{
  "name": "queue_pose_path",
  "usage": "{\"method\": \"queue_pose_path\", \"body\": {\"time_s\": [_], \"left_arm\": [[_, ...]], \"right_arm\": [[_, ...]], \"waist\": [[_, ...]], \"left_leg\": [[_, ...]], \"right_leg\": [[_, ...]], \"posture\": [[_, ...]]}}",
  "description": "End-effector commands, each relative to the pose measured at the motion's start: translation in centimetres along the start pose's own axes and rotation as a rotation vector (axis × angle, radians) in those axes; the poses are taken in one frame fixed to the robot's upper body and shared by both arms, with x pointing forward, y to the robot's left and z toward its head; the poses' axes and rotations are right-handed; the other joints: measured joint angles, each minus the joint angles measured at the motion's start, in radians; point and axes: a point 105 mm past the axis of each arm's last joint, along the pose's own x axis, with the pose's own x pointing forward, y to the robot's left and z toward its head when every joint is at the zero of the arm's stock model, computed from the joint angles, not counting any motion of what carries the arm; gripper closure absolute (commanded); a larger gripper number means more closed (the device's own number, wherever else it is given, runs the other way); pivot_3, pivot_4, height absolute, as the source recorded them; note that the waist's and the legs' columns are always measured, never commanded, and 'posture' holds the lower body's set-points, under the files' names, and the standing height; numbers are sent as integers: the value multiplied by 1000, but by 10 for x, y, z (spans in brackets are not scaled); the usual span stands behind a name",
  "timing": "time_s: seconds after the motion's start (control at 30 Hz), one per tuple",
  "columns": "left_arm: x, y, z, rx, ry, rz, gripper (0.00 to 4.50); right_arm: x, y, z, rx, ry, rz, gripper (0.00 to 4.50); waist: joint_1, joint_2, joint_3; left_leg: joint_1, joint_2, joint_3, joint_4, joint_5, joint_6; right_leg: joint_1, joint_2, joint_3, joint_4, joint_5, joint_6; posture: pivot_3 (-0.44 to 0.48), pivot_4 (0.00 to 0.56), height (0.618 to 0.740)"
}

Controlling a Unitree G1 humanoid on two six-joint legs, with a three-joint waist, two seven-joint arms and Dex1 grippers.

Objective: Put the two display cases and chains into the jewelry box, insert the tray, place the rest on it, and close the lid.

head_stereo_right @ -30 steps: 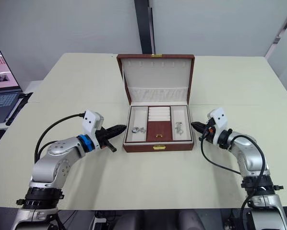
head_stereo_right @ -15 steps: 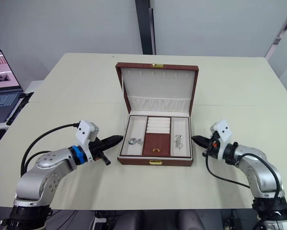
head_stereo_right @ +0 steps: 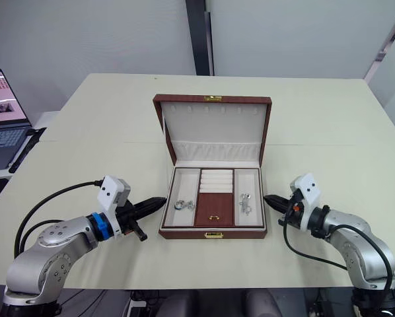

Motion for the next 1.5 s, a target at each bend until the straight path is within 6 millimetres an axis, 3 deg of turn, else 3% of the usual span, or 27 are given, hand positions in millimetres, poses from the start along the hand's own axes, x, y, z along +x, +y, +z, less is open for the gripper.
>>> {"method": "queue_pose_path", "body": {"time_s": [0.03, 0.3, 0.43, 0.63, 0.87, 1.23, 1.5], "left_arm": [[7, -24, 4, -1, -29, -128, 4494], [-10, -6, 13, 62, -162, -43, 4494], [-31, -4, 19, 131, -262, 27, 4494], [-63, -33, 27, 189, -408, 74, 4494], [-87, -56, 32, 206, -487, 119, 4494], [-102, -74, 42, 212, -537, 168, 4494], [-99, -84, 47, 206, -542, 166, 4494]], "right_arm": [[10, 27, 8, -16, -40, 136, 4466], [-9, 2, 22, -24, -80, 58, 4466], [-18, -29, 37, -53, -118, -3, 4466], [-12, -83, 66, -141, -158, -56, 4466], [10, -114, 99, -215, -202, -64, 4466], [55, -108, 152, -303, -279, 15, 4466], [77, -74, 180, -322, -354, 199, 4466]], "waist": [[0, 0, 0], [1, 0, 1], [0, 0, 1], [-1, 0, 1], [2, 0, 1], [-4, 1, 3], [-8, 2, 3]], "left_leg": [[0, 0, 0, 0, 0, 0], [-1, 0, 0, 0, 0, 0], [0, 0, 0, 0, 0, 0], [1, 0, 2, 0, 0, 0], [1, -1, 2, 1, 0, 0], [1, 1, 3, 0, 0, 0], [1, 1, 2, 0, 0, 0]], "right_leg": [[0, 0, 0, 0, 0, 0], [-1, 0, 0, 0, 0, 0], [0, 0, 0, 0, 0, 0], [0, 0, 2, 0, 0, 0], [1, -1, 1, 0, 0, 0], [0, 0, 2, 0, 0, 0], [0, -1, 2, 0, 0, 0]], "posture": [[0, 150, 740], [0, 150, 740], [0, 150, 740], [0, 150, 740], [0, 150, 740], [0, 150, 740], [0, 150, 740]]}}
